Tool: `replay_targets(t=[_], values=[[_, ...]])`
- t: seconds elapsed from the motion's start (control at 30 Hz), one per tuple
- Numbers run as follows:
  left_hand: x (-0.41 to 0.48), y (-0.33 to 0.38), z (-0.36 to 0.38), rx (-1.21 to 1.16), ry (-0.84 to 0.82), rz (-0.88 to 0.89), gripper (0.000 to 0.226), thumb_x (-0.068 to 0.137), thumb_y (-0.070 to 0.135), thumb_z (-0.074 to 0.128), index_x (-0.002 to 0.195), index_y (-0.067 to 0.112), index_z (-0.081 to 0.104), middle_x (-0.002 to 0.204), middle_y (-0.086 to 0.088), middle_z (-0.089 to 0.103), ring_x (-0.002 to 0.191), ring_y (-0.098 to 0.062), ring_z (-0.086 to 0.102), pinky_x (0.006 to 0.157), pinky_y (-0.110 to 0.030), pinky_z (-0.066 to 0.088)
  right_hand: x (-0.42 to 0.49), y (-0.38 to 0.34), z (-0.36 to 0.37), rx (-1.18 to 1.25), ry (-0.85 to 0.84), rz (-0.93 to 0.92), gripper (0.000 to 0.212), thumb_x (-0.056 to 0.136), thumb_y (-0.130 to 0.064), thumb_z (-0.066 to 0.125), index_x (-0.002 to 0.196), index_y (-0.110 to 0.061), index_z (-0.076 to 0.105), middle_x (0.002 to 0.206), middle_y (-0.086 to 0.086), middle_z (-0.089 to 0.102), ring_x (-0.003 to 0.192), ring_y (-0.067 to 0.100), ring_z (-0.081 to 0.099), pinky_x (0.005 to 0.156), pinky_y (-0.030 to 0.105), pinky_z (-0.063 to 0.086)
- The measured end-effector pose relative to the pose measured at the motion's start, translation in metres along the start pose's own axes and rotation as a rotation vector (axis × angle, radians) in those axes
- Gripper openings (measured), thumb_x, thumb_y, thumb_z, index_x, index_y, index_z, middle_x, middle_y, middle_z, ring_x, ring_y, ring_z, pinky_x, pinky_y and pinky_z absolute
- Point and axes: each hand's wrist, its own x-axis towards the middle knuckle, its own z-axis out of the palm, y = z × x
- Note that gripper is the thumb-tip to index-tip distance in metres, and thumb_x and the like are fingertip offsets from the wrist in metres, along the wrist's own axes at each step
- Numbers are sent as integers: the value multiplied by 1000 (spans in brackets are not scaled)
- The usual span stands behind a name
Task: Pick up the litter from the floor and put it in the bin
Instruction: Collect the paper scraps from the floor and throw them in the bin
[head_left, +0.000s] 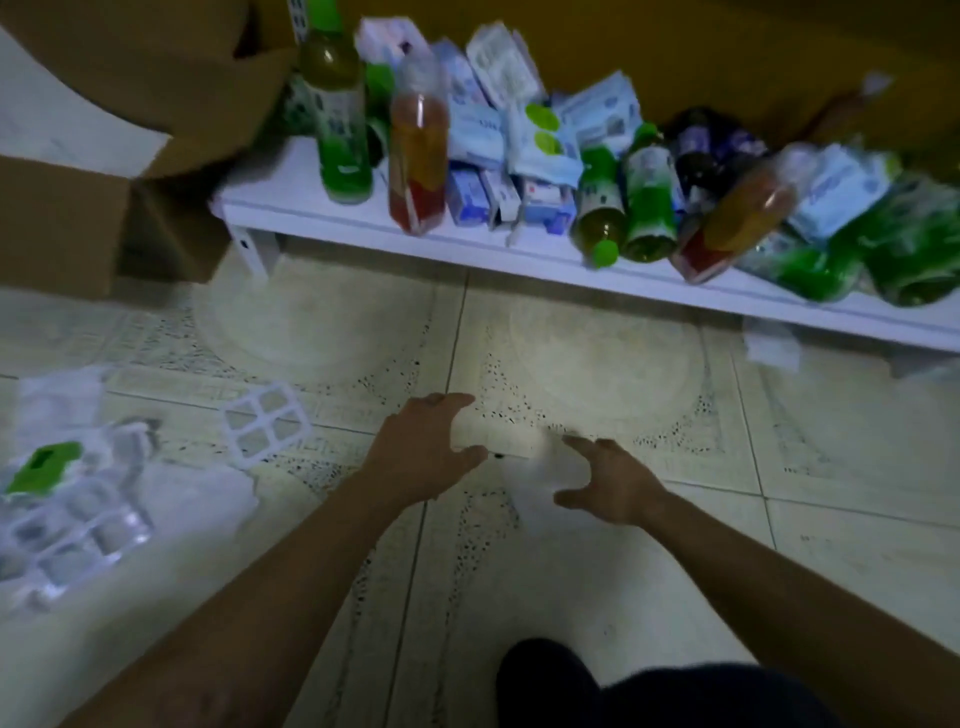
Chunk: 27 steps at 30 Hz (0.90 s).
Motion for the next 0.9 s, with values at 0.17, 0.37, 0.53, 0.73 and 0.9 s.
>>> replay_targets(t=[0.17, 0.37, 0.53, 0.73, 0.9], values=[[3, -23, 48, -1, -53, -102, 71, 82, 53, 60, 144, 32, 30, 150, -5, 36, 136, -23, 32, 111, -42, 30, 21, 6, 61, -29, 35, 44, 91, 76, -53, 68, 149, -32, 18, 150, 14, 29, 132, 35, 38, 104, 48, 43], [0, -91, 43, 0, 41, -303, 69, 82, 45, 62, 143, 30, 34, 146, -5, 43, 130, -24, 40, 104, -40, 40, 64, -40, 91, -179, 210, -298, 38, 91, -21, 51, 129, -17, 54, 131, 9, 51, 121, 25, 44, 93, 33, 42], [3, -155, 12, 108, 279, -437, 68, 86, 42, 57, 146, 31, 27, 152, -11, 29, 136, -31, 30, 103, -46, 40, 113, -126, 79, -180, 167, -599, 24, 89, -13, 52, 109, -14, 67, 116, 7, 59, 111, 22, 52, 92, 25, 37], [12, -204, 1, 236, 121, -608, 75, 92, 52, 41, 150, 29, -1, 159, -17, -2, 143, -42, 10, 110, -53, 29, 135, -181, 81, -331, 123, -573, 37, 96, -19, 44, 132, -17, 52, 156, 14, 25, 143, 28, 23, 114, 37, 27], [17, -199, 15, 490, 284, -570, 43, 87, 38, 47, 126, 19, 47, 123, -13, 55, 111, -31, 51, 91, -44, 39, 137, -182, 84, -432, 120, -595, 39, 95, -14, 49, 134, -13, 44, 155, 13, 27, 144, 29, 23, 110, 40, 35]])
